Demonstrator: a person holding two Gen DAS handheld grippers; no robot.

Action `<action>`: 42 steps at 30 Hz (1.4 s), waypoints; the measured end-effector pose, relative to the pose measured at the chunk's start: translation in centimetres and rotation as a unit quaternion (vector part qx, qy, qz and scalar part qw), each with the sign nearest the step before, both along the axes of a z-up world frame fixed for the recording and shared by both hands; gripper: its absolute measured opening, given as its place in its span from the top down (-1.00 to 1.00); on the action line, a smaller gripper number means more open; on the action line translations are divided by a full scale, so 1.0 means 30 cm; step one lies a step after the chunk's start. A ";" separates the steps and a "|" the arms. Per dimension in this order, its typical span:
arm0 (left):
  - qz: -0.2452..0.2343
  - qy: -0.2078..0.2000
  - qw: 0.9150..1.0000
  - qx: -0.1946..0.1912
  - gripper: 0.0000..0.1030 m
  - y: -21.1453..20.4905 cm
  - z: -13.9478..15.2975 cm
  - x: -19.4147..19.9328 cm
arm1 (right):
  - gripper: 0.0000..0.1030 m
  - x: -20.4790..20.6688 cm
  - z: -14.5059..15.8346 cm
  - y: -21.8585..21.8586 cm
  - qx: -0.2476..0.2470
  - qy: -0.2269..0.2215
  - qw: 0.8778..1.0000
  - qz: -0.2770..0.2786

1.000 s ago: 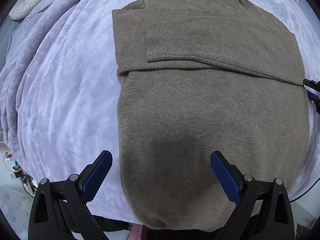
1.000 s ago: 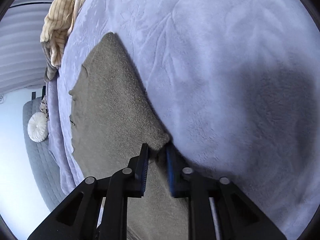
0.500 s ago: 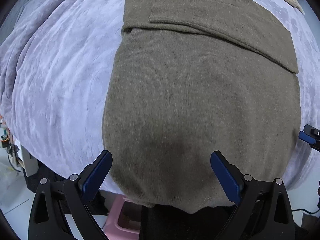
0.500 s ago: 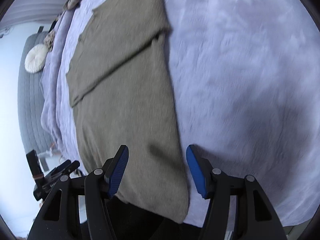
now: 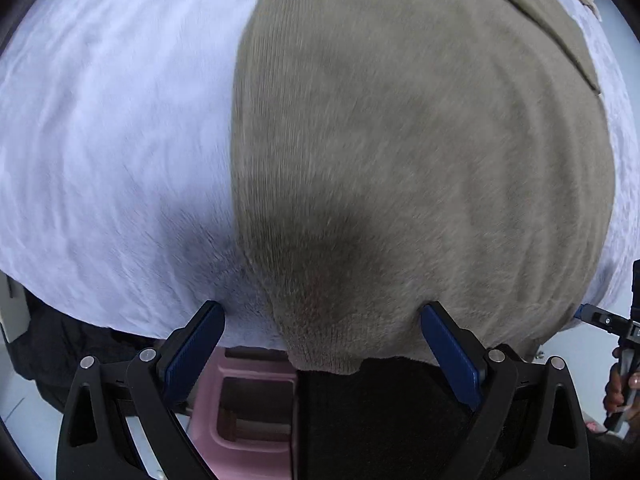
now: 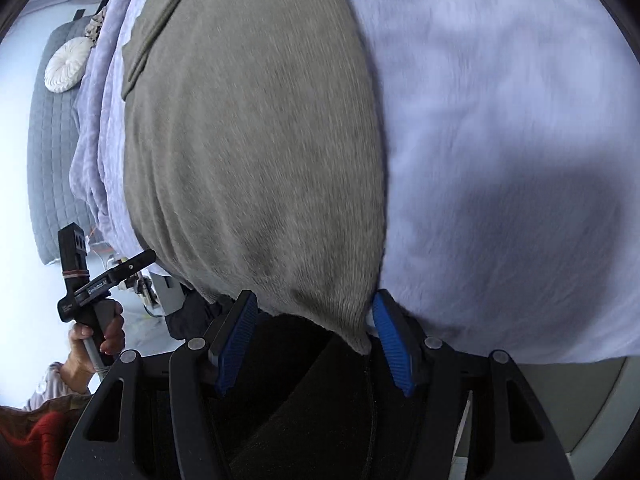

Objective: Fold small clothes
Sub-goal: 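Move both grippers to the sweater hem and close them on it, then lift the hem with both grippers and fold it toward the collar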

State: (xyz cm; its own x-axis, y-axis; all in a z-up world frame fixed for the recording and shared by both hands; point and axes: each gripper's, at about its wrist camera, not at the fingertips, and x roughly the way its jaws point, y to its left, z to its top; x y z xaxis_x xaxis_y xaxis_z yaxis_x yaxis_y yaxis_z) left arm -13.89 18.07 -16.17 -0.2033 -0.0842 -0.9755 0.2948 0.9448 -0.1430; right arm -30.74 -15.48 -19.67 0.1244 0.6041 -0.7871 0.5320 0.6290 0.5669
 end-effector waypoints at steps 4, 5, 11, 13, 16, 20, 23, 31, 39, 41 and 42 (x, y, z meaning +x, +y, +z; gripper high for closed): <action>-0.010 0.002 1.000 -0.016 -0.50 -0.028 -0.021 -0.039 | -0.29 0.017 -0.010 0.046 -0.017 -0.006 1.000 -0.020; -0.025 0.005 0.999 -0.025 -0.28 -0.042 -0.014 -0.048 | -0.27 0.023 -0.004 0.057 -0.010 -0.011 1.000 -0.023; -0.064 0.009 0.991 -0.121 0.70 -0.061 0.124 -0.054 | 0.86 0.025 0.095 0.103 0.068 -0.074 0.990 -0.094; -0.052 0.008 0.986 -0.155 0.70 -0.050 0.191 -0.022 | 0.86 0.029 0.149 0.079 0.093 -0.109 0.981 -0.132; -0.035 -0.013 0.980 -0.194 0.70 -0.054 0.294 0.068 | 0.86 0.089 0.220 0.032 0.117 -0.151 0.968 -0.164; -0.010 -0.073 0.975 -0.208 0.71 -0.103 0.414 0.223 | 0.86 0.247 0.302 -0.065 0.130 -0.201 0.953 -0.182; 0.008 -0.125 0.971 -0.205 0.71 -0.162 0.476 0.367 | 0.86 0.415 0.344 -0.158 0.130 -0.229 0.945 -0.193; 0.050 -0.218 0.973 -0.058 0.70 -0.262 0.476 0.663 | 0.86 0.766 0.243 -0.397 0.077 -0.170 0.967 -0.175; 0.034 -0.212 0.977 0.001 -1.00 -0.267 0.401 0.628 | 0.78 0.853 0.106 -0.424 0.058 -0.110 0.985 -0.123; 0.021 -0.191 0.981 0.014 -1.00 -0.289 0.359 0.617 | 0.76 0.855 0.103 -0.430 0.043 -0.100 0.989 -0.104; 0.013 -0.178 0.984 0.016 -1.00 -0.300 0.329 0.620 | 0.68 0.839 0.108 -0.443 0.035 -0.098 0.990 -0.096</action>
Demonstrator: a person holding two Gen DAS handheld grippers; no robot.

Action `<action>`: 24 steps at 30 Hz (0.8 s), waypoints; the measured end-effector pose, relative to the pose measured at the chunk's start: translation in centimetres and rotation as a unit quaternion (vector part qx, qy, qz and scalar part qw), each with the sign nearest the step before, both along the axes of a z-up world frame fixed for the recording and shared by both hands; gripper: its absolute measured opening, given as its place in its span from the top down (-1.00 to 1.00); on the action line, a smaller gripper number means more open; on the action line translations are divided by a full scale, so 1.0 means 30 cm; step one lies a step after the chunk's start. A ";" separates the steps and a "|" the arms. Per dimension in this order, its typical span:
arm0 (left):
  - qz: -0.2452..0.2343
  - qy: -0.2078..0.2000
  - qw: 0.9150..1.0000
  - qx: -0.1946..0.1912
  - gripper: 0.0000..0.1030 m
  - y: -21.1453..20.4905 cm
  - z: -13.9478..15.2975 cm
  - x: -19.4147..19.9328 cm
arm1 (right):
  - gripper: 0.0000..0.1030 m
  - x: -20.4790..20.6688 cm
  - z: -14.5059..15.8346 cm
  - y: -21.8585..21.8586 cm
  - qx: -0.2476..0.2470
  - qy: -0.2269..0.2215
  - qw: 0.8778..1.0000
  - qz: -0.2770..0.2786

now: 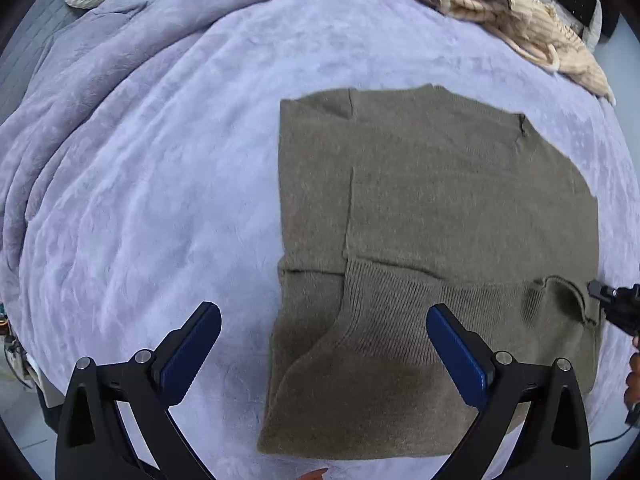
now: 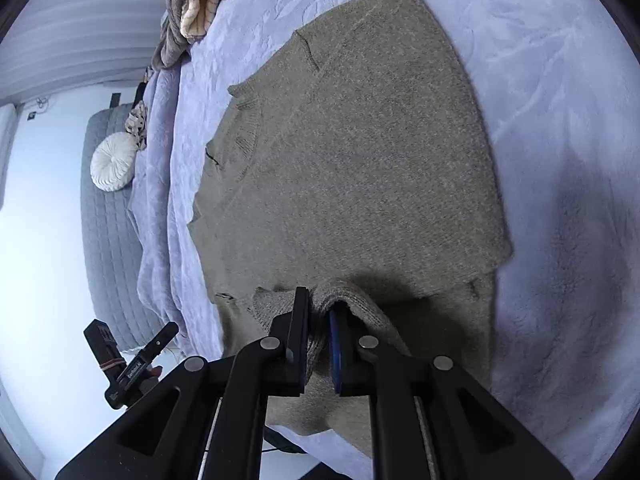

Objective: Fold small clothes
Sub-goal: 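Lift the hem with both grippers and fold it toward the collar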

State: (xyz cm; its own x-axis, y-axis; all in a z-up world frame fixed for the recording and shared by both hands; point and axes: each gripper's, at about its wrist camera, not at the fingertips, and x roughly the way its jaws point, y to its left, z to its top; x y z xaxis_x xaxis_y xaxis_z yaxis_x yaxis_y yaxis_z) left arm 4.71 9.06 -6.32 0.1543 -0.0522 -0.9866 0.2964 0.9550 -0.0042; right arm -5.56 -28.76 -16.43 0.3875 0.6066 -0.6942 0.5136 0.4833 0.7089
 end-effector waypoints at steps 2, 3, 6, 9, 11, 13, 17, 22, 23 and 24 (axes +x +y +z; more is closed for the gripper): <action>-0.026 0.037 0.999 0.001 -1.00 -0.023 -0.068 -0.002 | 0.14 -0.006 0.032 0.007 -0.041 0.001 0.999 0.025; -0.035 0.048 0.998 0.004 -1.00 -0.030 -0.099 -0.003 | -0.27 -0.014 0.053 0.006 -0.064 -0.004 0.997 0.036; -0.062 0.075 0.995 0.001 -1.00 -0.049 -0.174 -0.004 | -0.34 -0.032 0.141 0.026 -0.147 -0.029 0.985 0.079; -0.089 0.103 0.991 -0.018 -0.91 -0.067 -0.225 0.000 | -0.34 -0.040 0.179 0.050 -0.220 -0.029 0.969 0.109; -0.107 0.114 0.988 -0.018 -0.70 -0.080 -0.243 0.000 | -0.34 -0.030 0.180 0.077 -0.247 -0.025 0.961 0.123; -0.122 0.116 0.986 -0.022 -0.37 -0.091 -0.247 0.001 | -0.34 -0.001 0.170 0.105 -0.270 -0.025 0.953 0.135; -0.147 0.108 0.983 -0.033 0.73 -0.110 -0.229 -0.010 | -0.28 0.074 0.088 0.117 -0.295 0.018 0.947 0.127; -0.146 0.058 0.984 -0.090 0.80 -0.057 -0.072 -0.027 | 0.88 0.037 0.137 0.193 -0.325 0.030 0.935 0.140; -0.142 0.044 0.984 -0.102 0.80 -0.042 -0.025 -0.025 | 0.88 0.019 0.171 0.195 -0.333 0.024 0.933 0.136; -0.139 0.028 0.984 -0.111 0.80 -0.030 0.021 -0.019 | 0.88 0.002 0.205 0.190 -0.339 0.020 0.932 0.128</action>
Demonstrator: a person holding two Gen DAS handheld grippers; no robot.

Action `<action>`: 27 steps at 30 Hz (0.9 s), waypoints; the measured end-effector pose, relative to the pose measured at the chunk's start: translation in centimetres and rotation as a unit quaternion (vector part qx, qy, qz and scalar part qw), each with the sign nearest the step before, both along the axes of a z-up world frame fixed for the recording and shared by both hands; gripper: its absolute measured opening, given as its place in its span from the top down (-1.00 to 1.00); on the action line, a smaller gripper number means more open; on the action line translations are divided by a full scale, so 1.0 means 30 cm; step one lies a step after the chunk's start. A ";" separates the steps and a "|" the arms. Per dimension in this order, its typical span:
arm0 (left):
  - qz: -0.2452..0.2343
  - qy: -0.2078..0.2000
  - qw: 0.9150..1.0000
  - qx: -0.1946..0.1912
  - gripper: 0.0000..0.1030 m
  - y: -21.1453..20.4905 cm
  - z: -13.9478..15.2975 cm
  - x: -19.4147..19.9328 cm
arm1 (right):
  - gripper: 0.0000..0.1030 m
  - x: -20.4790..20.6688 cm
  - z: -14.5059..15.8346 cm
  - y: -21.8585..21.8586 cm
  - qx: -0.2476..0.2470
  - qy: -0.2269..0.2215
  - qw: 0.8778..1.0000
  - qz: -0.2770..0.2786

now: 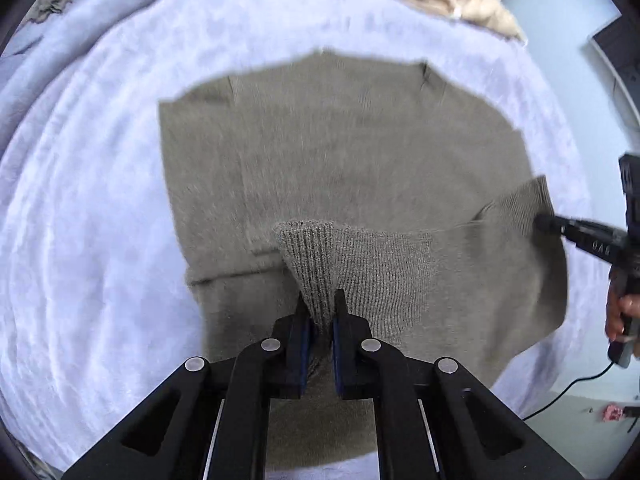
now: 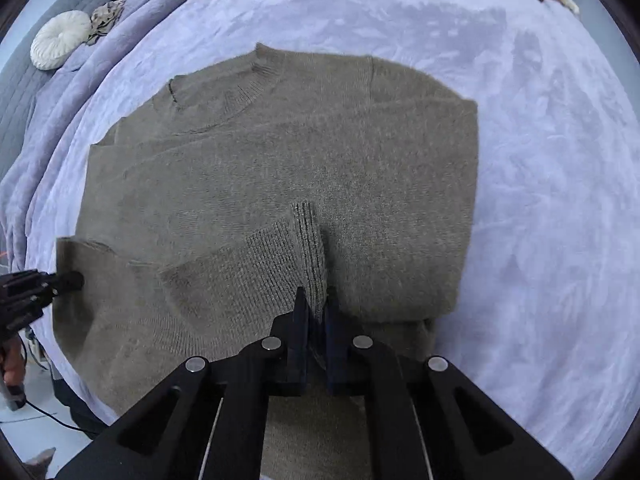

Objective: Fold small clothes
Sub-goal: 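Lift the hem with both grippers and fold it toward the collar, then open both grippers on the folded hem and withdraw them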

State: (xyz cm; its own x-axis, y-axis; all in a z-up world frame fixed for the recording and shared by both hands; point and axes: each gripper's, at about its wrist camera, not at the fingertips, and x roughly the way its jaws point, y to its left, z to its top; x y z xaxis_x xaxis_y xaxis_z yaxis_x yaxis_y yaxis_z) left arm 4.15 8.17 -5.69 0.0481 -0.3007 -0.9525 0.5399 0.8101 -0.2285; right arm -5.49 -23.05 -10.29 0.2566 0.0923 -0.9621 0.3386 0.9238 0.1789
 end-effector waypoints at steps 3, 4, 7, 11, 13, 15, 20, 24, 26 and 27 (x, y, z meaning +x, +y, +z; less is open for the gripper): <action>0.009 -0.039 0.999 -0.028 0.80 0.022 0.120 0.042 | 0.88 -0.017 0.125 -0.035 -0.022 -0.040 0.999 -0.009; 0.010 -0.054 0.998 -0.038 0.80 0.021 0.158 0.066 | 0.88 -0.003 0.167 -0.053 -0.029 -0.055 0.998 -0.009; 0.006 -0.096 0.994 -0.048 0.80 -0.013 0.212 0.149 | 0.88 0.065 0.229 -0.092 -0.048 -0.082 0.995 -0.010; 0.001 -0.131 0.991 -0.018 0.80 -0.121 0.158 0.285 | 0.88 0.228 0.204 -0.147 -0.061 -0.092 0.994 -0.017; 0.005 -0.131 0.991 0.004 0.80 -0.157 0.079 0.339 | 0.88 0.296 0.151 -0.170 -0.059 -0.084 0.994 -0.019; 0.012 -0.125 0.992 0.031 0.80 -0.197 -0.021 0.390 | 0.88 0.368 0.068 -0.182 -0.064 -0.063 0.996 -0.016; 0.052 -0.144 0.978 0.140 0.79 -0.208 -0.182 0.446 | 0.88 0.416 -0.125 -0.233 -0.040 -0.008 0.998 -0.043; 0.106 -0.155 0.968 0.165 0.70 -0.104 -0.144 0.486 | 0.30 0.386 -0.119 -0.293 -0.030 0.006 0.996 -0.087; 0.117 -0.140 0.973 0.142 0.70 -0.046 -0.100 0.484 | 0.22 0.345 -0.073 -0.306 -0.051 0.005 0.994 -0.100; 0.117 -0.129 0.977 0.124 0.70 -0.024 -0.081 0.477 | 0.22 0.318 -0.048 -0.309 -0.044 -0.006 0.994 -0.103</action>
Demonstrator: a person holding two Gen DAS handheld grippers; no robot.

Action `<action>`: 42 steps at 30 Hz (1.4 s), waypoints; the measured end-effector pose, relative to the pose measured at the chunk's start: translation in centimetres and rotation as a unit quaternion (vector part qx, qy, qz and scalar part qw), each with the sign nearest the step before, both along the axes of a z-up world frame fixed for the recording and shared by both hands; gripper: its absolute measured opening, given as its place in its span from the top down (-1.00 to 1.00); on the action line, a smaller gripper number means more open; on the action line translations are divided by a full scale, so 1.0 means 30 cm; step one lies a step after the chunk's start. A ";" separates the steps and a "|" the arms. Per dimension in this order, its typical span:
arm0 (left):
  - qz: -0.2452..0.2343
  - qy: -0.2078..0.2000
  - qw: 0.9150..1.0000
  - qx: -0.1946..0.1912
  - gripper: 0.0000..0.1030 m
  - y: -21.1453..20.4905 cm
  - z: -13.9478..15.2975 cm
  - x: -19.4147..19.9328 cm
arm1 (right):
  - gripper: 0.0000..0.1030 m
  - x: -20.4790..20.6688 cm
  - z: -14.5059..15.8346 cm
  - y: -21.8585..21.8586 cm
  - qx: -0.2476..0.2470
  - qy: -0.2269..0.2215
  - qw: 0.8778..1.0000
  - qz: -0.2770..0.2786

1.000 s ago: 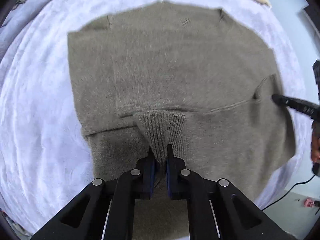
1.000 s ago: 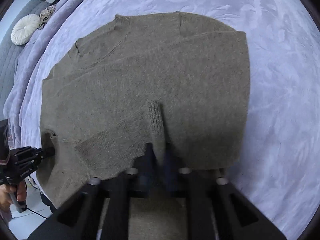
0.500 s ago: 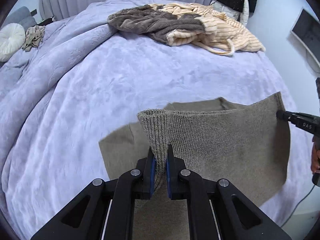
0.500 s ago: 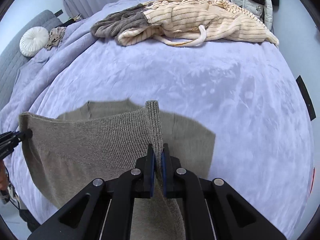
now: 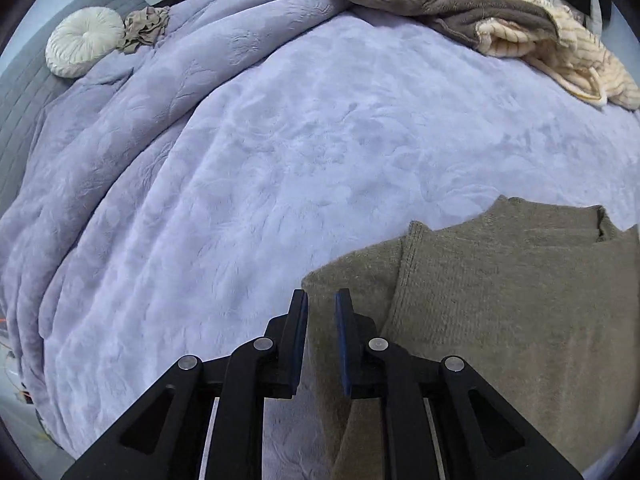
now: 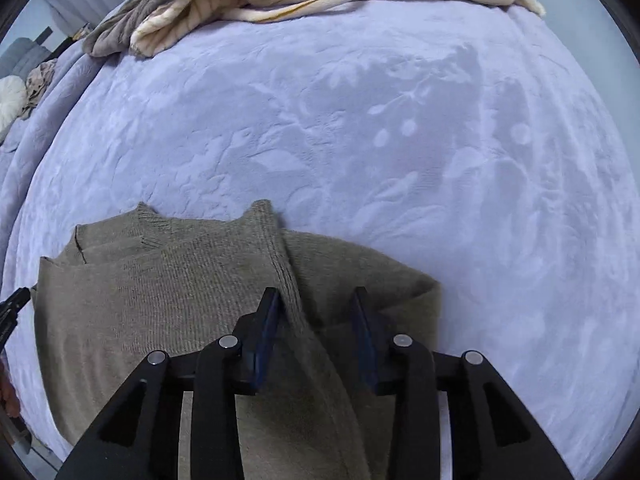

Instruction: Fold small clothes

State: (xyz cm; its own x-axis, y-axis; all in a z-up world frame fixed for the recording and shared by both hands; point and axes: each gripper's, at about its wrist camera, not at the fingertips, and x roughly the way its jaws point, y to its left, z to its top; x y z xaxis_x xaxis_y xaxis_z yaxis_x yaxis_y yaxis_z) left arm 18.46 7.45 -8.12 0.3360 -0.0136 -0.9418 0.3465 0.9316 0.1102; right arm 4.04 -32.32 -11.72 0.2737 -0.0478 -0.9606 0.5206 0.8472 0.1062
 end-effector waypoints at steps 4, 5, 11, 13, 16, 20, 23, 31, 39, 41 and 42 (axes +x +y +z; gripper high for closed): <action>-0.030 0.065 0.992 -0.101 0.70 0.023 0.023 -0.068 | 0.46 -0.107 0.059 0.043 0.078 -0.059 0.995 0.016; -0.038 0.086 0.988 -0.120 0.70 0.011 0.001 -0.093 | 0.46 -0.128 0.042 0.068 0.093 -0.059 0.994 0.025; -0.062 0.097 0.990 -0.088 0.70 -0.023 -0.167 -0.211 | 0.95 -0.202 -0.111 0.068 0.085 -0.031 0.996 0.003; -0.049 0.104 0.990 -0.077 0.69 0.026 -0.143 -0.211 | 0.97 -0.228 -0.089 0.036 0.071 -0.027 0.997 -0.009; 0.000 0.120 0.990 -0.073 0.69 0.152 -0.085 -0.224 | 0.78 -0.287 -0.033 0.005 0.060 -0.014 0.998 -0.022; 0.063 0.164 0.979 -0.105 -0.02 0.303 -0.051 -0.307 | 0.36 -0.412 0.034 0.024 0.147 -0.060 0.986 -0.045; 0.113 0.168 0.970 -0.134 -0.99 0.382 -0.032 -0.415 | -0.31 -0.523 0.030 0.104 0.236 -0.086 0.966 -0.065; 0.196 0.270 0.911 -0.241 -0.95 0.387 -0.174 -0.548 | -0.31 -0.776 -0.131 0.225 0.359 -0.082 0.908 -0.199; 0.220 0.238 0.919 -0.224 0.78 0.350 -0.193 -0.493 | 0.81 -0.805 -0.216 0.103 0.389 -0.132 0.851 -0.328; 0.172 0.200 0.943 -0.205 0.79 0.316 -0.126 -0.510 | 0.81 -0.753 -0.145 0.096 0.355 -0.127 0.887 -0.268; 0.150 0.183 0.951 -0.199 0.79 0.304 -0.104 -0.525 | 0.82 -0.726 -0.121 0.100 0.337 -0.121 0.901 -0.244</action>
